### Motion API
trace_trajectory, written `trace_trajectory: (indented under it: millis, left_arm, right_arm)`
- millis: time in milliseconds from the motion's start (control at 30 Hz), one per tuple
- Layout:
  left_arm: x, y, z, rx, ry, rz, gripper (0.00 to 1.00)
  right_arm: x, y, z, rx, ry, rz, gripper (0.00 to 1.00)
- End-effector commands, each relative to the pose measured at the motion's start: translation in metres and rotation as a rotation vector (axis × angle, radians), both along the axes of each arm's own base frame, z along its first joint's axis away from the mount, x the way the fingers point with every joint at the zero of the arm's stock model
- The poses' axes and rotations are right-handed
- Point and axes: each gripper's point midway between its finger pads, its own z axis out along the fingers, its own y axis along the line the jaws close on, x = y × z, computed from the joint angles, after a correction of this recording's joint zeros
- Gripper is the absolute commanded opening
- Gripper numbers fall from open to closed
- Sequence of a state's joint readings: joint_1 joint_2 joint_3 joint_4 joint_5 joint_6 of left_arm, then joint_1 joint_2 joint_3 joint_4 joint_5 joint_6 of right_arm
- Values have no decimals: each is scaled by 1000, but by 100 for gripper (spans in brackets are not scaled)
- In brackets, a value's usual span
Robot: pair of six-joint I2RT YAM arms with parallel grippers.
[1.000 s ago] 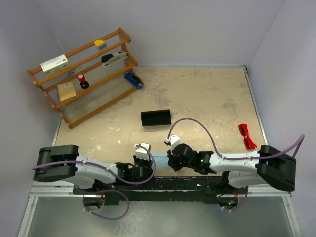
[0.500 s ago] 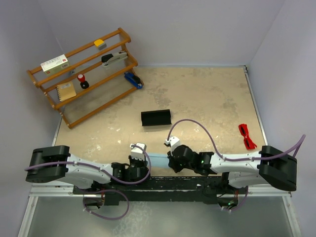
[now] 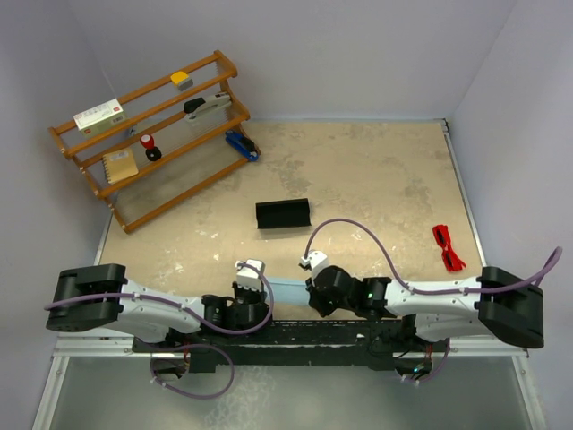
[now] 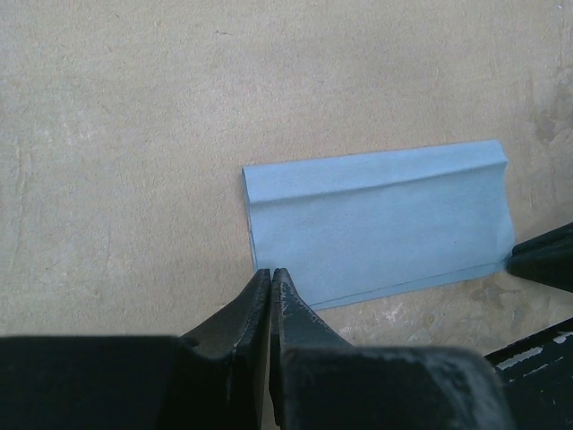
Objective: Organize the sunglasses
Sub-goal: Adjust the glasses cleaning cloth in the sunglasses case, then pick up the glasses cleaning cloth from the center of the board.
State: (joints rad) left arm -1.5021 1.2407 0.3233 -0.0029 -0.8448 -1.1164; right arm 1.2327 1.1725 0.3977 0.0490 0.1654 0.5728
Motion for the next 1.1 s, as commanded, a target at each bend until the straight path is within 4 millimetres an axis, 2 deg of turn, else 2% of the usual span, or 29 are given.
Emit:
trace_trajectory:
  millis: [0, 167, 300, 400, 600, 733, 1067]
  left_arm:
    - [2, 4, 5, -4, -21, 17, 0]
    - [5, -1, 22, -29, -45, 18, 1]
    - [8, -5, 42, -51, -67, 27, 8]
    - [10, -7, 49, -52, -74, 34, 18]
    - [9, -9, 45, -4, -52, 52, 22]
    - [8, -7, 39, 29, -33, 69, 24]
    - [2, -12, 25, 62, 7, 58, 28]
  right_arm:
    - [4, 1, 11, 18, -21, -25, 1]
    - [12, 0, 27, 42, -69, -49, 1]
    - [19, -2, 41, 63, -104, -82, 3]
    - [21, -4, 41, 58, -114, -91, 5]
    - [21, -5, 32, 47, -115, -96, 8]
    - [24, -6, 31, 47, -125, -108, 13]
    - [24, -11, 28, 44, -132, -113, 15]
